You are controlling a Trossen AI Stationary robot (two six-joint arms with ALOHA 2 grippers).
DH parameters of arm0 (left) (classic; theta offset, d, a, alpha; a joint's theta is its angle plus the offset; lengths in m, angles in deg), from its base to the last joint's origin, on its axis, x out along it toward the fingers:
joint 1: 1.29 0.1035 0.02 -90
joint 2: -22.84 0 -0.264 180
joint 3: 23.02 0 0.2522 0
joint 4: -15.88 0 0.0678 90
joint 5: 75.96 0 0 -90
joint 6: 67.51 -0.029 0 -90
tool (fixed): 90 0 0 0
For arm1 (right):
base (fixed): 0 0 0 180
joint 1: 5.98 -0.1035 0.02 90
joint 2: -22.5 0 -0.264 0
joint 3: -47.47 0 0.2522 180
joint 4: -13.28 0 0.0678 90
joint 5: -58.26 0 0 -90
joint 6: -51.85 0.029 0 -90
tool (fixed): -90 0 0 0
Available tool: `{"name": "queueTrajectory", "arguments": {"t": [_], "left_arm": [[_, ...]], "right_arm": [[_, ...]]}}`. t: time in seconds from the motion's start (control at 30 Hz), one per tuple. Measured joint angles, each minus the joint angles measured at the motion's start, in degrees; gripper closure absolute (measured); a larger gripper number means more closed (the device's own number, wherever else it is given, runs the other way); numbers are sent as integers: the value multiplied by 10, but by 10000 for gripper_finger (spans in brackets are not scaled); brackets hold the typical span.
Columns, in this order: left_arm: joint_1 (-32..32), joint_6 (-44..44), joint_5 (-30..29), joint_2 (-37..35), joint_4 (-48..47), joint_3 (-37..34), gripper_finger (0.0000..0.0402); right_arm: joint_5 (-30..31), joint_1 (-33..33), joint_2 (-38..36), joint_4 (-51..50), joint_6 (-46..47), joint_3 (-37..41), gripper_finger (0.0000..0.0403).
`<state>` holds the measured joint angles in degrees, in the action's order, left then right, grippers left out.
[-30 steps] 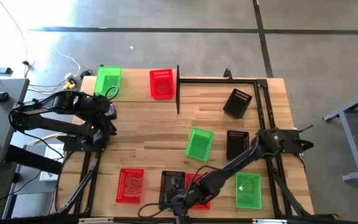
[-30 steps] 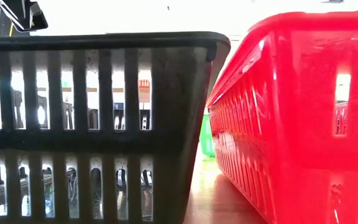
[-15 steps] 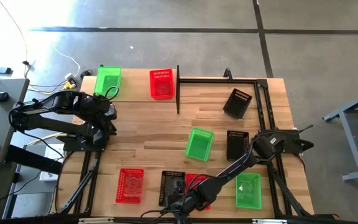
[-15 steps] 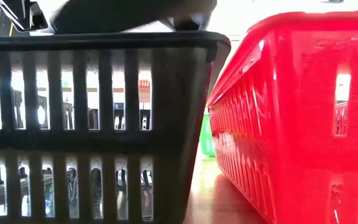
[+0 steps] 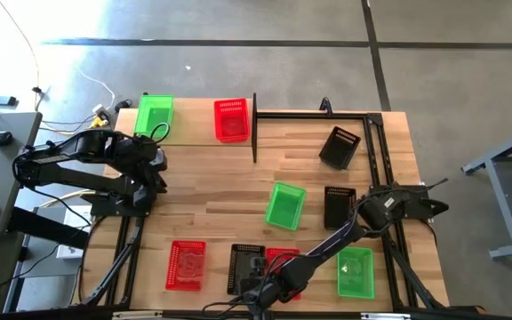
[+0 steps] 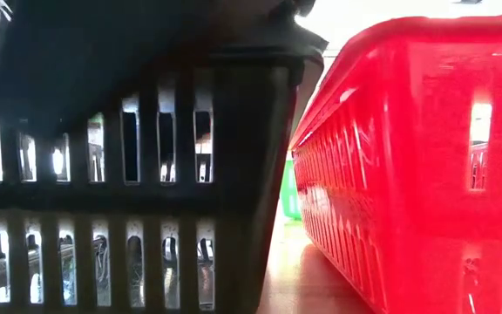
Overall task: Stack baskets on shelf by color
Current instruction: Put the bottom center black bin on the shelf
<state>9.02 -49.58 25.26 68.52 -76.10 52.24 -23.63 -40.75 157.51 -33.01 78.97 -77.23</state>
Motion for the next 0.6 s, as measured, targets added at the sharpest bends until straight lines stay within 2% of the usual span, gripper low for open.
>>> {"name": "queueTrajectory", "arguments": {"t": [0.17,0.43,0.6], "left_arm": [[0,-1,0,0,0,0,312],[0,-1,0,0,0,0,312],[0,-1,0,0,0,0,312]], "right_arm": [[4,0,2,-14,1,0,274],[2,3,2,-12,0,-5,389],[12,6,2,-24,-1,-33,392]]}}
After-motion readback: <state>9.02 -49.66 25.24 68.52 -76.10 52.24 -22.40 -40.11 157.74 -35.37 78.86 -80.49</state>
